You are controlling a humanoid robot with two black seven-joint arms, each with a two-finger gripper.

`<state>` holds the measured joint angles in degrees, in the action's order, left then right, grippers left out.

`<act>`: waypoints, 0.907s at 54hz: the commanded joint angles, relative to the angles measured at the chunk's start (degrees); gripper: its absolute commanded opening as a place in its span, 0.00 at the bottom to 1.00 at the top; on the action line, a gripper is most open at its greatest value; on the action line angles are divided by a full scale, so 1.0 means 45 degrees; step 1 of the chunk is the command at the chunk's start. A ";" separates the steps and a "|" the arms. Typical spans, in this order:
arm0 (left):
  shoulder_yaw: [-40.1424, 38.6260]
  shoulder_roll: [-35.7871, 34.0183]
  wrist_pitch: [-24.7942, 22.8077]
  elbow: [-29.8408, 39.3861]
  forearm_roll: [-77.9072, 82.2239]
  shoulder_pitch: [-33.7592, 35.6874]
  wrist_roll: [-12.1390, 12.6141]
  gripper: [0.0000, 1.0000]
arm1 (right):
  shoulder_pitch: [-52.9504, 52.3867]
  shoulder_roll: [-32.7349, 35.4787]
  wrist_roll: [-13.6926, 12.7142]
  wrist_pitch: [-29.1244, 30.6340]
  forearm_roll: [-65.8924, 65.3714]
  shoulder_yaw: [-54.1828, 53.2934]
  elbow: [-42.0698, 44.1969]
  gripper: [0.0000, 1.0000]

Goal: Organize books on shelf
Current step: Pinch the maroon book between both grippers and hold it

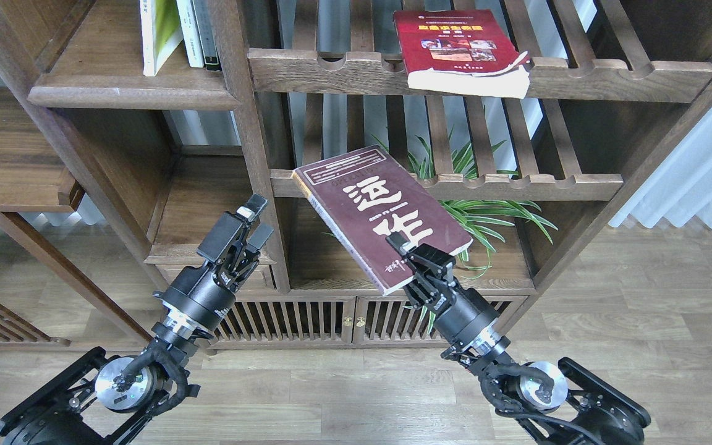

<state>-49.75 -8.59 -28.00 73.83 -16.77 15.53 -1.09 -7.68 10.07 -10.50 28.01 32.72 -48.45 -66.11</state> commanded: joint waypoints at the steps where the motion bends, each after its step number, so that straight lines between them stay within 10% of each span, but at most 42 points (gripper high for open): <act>1: 0.0001 0.0033 0.0089 -0.0019 0.0074 -0.0032 -0.0051 0.99 | 0.0007 -0.0011 0.0010 -0.0002 -0.0084 0.0026 0.0005 0.05; 49: 0.0118 0.1264 0.2394 -0.0371 0.0113 -0.0052 -0.0325 0.99 | 0.0105 -0.0186 0.0030 -0.0002 -0.0963 0.0416 -0.0151 0.05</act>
<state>-49.49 -2.98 -17.85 72.36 -16.26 15.28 -2.56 -7.30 9.34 -10.39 28.00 28.42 -46.73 -66.28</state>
